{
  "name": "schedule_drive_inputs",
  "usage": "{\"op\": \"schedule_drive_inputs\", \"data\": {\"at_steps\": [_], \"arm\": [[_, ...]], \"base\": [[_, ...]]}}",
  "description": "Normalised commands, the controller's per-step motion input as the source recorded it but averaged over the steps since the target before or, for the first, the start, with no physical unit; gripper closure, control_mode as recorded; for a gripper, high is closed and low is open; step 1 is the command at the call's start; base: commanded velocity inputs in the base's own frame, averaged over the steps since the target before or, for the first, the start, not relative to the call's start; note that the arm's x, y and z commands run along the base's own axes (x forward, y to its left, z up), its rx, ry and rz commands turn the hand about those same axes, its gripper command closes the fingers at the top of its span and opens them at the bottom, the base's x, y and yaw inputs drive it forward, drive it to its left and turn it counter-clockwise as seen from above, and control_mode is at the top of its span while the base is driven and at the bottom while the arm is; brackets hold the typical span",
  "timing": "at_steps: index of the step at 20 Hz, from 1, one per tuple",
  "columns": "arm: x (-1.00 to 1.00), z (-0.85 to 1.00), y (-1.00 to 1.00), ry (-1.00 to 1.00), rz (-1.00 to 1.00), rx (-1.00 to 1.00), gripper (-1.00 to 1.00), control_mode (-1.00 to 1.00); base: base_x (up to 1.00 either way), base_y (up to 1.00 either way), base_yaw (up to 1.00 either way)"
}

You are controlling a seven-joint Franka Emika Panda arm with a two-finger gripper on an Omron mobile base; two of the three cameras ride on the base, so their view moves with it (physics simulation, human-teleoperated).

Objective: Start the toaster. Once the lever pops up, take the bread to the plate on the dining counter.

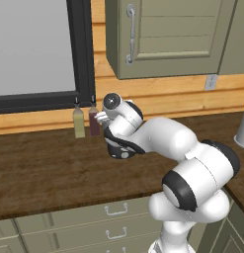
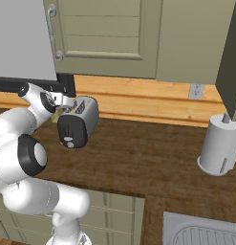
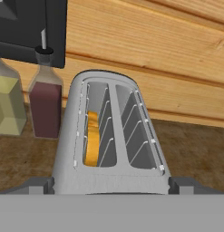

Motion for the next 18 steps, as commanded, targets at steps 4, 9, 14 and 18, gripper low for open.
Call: {"op": "schedule_drive_inputs", "data": {"at_steps": [4,9,14,18], "arm": [[0.00,0.00,0.00,0.00,0.00,0.00,-1.00,-1.00],[0.00,0.00,0.00,0.00,0.00,0.00,-1.00,-1.00],[0.00,0.00,0.00,0.00,0.00,0.00,-1.00,-1.00],[0.00,0.00,0.00,0.00,0.00,0.00,-1.00,-1.00]], "base": [[0.00,0.00,0.00],[0.00,0.00,0.00],[0.00,0.00,0.00],[0.00,0.00,0.00]]}}
